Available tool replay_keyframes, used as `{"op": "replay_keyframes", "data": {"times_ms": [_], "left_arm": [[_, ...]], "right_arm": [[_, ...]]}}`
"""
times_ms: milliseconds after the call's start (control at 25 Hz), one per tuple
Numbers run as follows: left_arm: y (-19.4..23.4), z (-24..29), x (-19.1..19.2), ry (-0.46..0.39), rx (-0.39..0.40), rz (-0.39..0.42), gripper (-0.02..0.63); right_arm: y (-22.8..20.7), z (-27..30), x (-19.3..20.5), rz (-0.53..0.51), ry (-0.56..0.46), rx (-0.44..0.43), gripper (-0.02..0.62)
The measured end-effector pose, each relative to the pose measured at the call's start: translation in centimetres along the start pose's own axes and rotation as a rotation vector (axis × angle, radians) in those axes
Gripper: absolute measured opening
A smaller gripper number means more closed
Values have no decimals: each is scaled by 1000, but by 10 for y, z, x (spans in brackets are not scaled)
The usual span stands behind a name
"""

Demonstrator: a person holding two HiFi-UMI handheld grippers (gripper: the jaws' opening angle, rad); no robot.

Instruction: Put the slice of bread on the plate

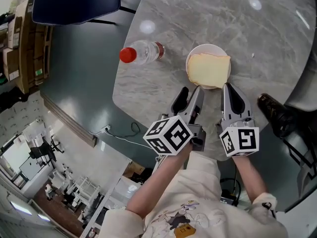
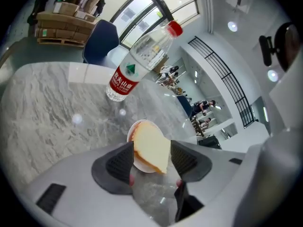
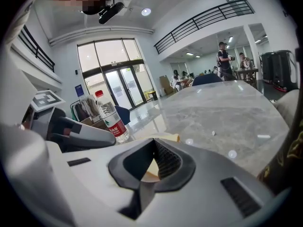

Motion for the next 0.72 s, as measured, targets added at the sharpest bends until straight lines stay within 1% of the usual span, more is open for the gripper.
{"op": "replay_keyframes", "data": {"times_ms": [80, 160, 360, 480, 560, 640, 720], "left_arm": [[-7, -15, -4, -32, 11, 62, 247], [-12, -31, -4, -45, 24, 113, 247], [-32, -70, 12, -36, 84, 175, 245], [-42, -99, 24, -50, 75, 276, 242], [-50, -119, 35, -42, 71, 342, 241], [-56, -139, 44, -34, 44, 417, 236], [-58, -159, 49, -54, 9, 494, 172]], "right_arm": [[9, -8, -4, -17, -16, -1, 6], [18, -20, -6, -36, -30, 1, 6], [38, -49, -8, -92, -42, -6, 6], [54, -61, -6, -108, -49, -10, 6], [68, -74, -10, -132, -59, -12, 6], [84, -86, -17, -161, -75, -14, 6], [96, -96, -23, -178, -94, -19, 6]]}}
Point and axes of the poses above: the fingertips, and each gripper's own axes: z forward along the fingers, y to its left, x out of its underside, the point moved 1 cm from there along -z, backward along the fingers, and after that the axes turned 15 degrees about y, right-handed, at the moved point
